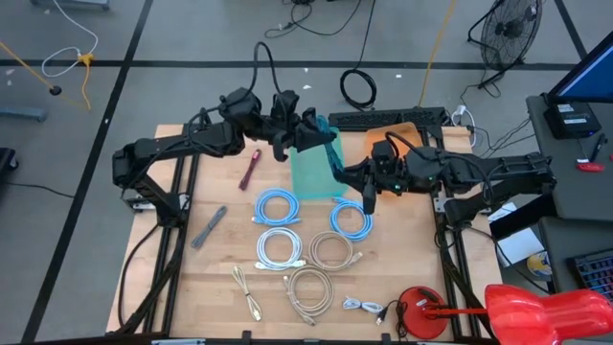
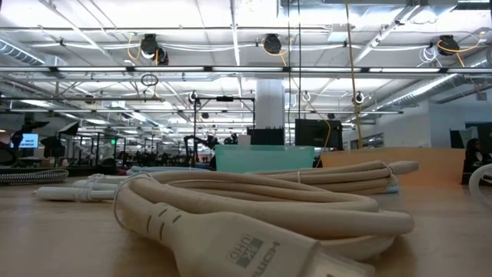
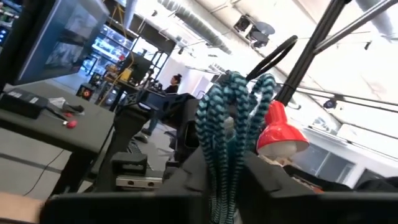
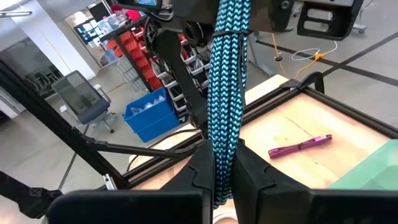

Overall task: Pick & Place USB Port
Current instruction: Put the blue changer cable into the orange bin

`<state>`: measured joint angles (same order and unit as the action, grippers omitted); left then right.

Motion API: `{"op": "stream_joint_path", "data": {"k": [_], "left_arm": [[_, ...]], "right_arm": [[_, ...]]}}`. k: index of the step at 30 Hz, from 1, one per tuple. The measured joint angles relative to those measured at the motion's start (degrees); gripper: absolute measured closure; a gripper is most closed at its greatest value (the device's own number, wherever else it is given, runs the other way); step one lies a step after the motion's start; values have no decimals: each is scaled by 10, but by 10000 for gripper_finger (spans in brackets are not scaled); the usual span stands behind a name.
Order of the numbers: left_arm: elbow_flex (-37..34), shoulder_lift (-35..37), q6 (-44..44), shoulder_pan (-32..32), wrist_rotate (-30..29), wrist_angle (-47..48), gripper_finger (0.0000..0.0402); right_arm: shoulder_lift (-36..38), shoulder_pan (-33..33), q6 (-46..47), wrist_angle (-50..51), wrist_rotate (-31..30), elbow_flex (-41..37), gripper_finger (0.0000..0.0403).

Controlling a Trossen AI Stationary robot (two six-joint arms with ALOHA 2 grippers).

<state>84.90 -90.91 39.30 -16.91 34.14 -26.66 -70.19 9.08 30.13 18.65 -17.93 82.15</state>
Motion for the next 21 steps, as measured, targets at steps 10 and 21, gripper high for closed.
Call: {"op": "stream_joint_path", "data": {"k": [10,21], "left_arm": [[0,0,33,-15,28,2,370],[0,0,9,7,48,52,371]], "right_arm": [[7,0,-23,-5,16,0,315],[15,-14,-15,-28,16,0,208]]}}
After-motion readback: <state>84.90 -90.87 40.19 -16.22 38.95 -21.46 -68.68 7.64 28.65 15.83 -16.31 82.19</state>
